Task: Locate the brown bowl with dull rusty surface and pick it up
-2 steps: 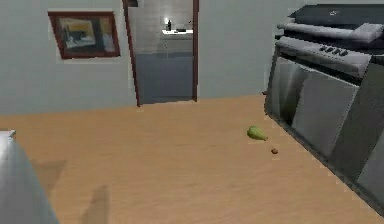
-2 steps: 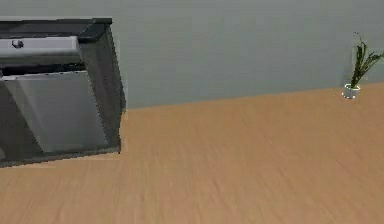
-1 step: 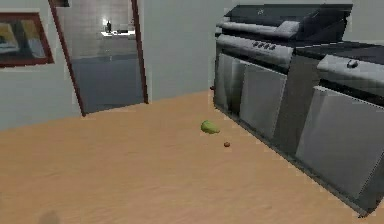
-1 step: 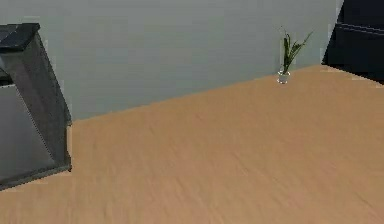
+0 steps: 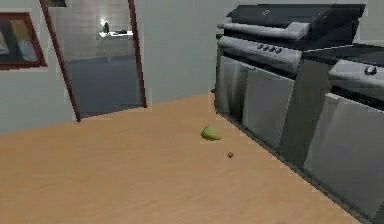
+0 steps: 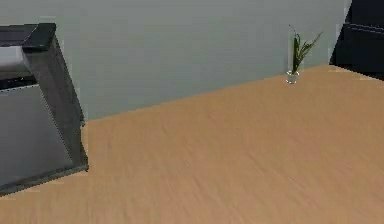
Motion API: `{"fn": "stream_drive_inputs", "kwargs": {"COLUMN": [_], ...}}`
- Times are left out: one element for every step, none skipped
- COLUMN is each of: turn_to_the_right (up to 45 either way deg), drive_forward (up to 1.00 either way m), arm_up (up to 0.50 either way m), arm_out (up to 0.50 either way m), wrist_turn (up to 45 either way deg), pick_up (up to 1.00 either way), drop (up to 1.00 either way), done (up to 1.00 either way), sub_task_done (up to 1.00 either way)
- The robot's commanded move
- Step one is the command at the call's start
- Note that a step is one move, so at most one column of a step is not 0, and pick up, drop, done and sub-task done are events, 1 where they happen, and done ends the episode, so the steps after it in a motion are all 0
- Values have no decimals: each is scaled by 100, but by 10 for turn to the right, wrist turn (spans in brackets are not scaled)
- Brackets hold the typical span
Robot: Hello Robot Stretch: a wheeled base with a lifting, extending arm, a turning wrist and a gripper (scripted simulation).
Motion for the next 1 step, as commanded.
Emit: {"fn": "stream_drive_inputs", "kwargs": {"turn_to_the_right": [-180], "drive_forward": [0], "arm_up": [0], "arm_out": [0], "wrist_turn": [0], "pick_up": [0], "drop": [0], "done": [0], "sub_task_done": [0]}}
